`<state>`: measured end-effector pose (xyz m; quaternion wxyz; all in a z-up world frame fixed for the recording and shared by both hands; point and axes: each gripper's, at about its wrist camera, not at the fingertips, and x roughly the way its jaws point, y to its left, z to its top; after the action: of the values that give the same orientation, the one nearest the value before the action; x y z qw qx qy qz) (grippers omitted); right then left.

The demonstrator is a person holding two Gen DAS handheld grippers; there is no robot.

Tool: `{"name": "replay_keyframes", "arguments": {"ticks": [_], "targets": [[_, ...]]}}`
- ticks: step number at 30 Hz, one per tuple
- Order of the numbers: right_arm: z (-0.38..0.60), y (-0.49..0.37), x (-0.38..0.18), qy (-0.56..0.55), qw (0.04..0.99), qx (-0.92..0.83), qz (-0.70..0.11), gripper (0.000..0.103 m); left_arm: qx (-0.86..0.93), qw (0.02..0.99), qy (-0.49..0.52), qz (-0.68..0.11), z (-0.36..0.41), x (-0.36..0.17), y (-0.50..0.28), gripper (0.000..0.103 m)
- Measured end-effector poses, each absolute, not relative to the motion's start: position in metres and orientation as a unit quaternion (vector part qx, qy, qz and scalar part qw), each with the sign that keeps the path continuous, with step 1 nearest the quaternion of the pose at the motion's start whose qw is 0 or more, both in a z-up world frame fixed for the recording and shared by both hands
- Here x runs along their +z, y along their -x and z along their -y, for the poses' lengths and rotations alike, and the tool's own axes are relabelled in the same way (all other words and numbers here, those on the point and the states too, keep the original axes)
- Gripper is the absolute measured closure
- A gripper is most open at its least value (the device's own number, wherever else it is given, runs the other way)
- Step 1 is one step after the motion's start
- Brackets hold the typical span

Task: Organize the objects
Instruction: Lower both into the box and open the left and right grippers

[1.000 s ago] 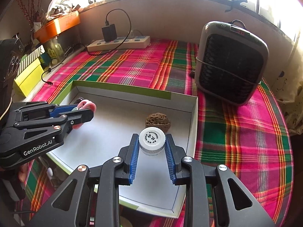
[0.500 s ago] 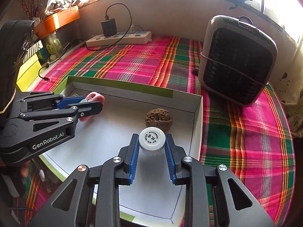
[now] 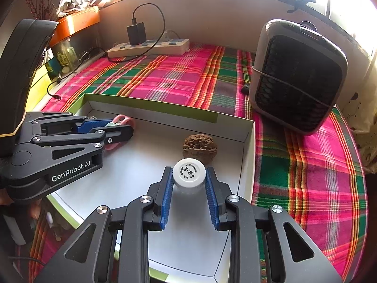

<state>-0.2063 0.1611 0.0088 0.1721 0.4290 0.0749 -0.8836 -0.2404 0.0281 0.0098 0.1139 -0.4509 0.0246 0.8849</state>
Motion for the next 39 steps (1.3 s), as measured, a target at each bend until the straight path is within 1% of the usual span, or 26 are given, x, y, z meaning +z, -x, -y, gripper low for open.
{"name": "replay_keyframes", "arguments": {"ticks": [15, 21, 23, 39], "targets": [[-0.159, 0.207, 0.008, -0.431, 0.168, -0.883, -0.083, 0.075, 0.885, 0.115, 0.451, -0.024, -0.028, 0.01, 0.242, 0.087], [-0.159, 0.207, 0.008, -0.43, 0.17, -0.883, -0.083, 0.075, 0.885, 0.116, 0.451, -0.023, -0.029, 0.01, 0.243, 0.084], [-0.159, 0.207, 0.008, -0.429, 0.17, -0.883, -0.081, 0.074, 0.885, 0.113, 0.451, -0.023, -0.029, 0.009, 0.243, 0.081], [-0.163, 0.2, 0.015, -0.421, 0.159, -0.891, -0.068, 0.06, 0.89, 0.118, 0.44, -0.018, -0.027, 0.018, 0.227, 0.078]]}}
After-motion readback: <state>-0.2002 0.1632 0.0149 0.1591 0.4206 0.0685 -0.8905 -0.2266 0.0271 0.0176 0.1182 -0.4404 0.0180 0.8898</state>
